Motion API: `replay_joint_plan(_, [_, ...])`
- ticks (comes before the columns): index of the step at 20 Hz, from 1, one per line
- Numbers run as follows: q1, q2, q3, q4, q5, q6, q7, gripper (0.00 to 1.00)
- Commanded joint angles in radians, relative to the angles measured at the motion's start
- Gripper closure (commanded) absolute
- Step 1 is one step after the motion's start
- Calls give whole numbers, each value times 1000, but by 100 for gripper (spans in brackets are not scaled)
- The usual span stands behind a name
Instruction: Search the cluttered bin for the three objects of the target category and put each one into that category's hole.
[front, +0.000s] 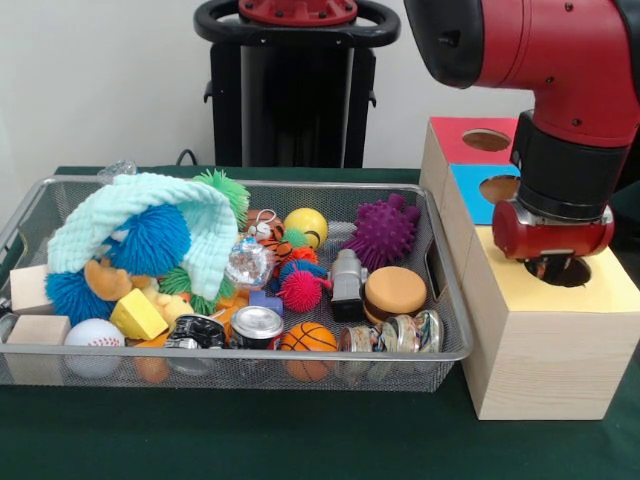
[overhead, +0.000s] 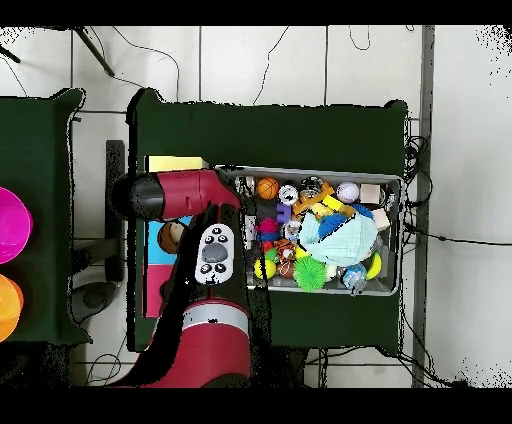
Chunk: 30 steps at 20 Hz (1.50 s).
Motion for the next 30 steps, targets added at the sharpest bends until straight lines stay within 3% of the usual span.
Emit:
replay_joint_plan(1, [-12, 103, 15, 72, -89, -46, 81, 100])
replay_joint_plan(13, [-3, 101, -8, 90, -58, -92, 150, 100])
replay_joint_plan(14, [0, 102, -11, 92, -53, -97, 159, 0])
replay_joint_plan(30, [14, 103, -34, 81, -50, -98, 162, 0])
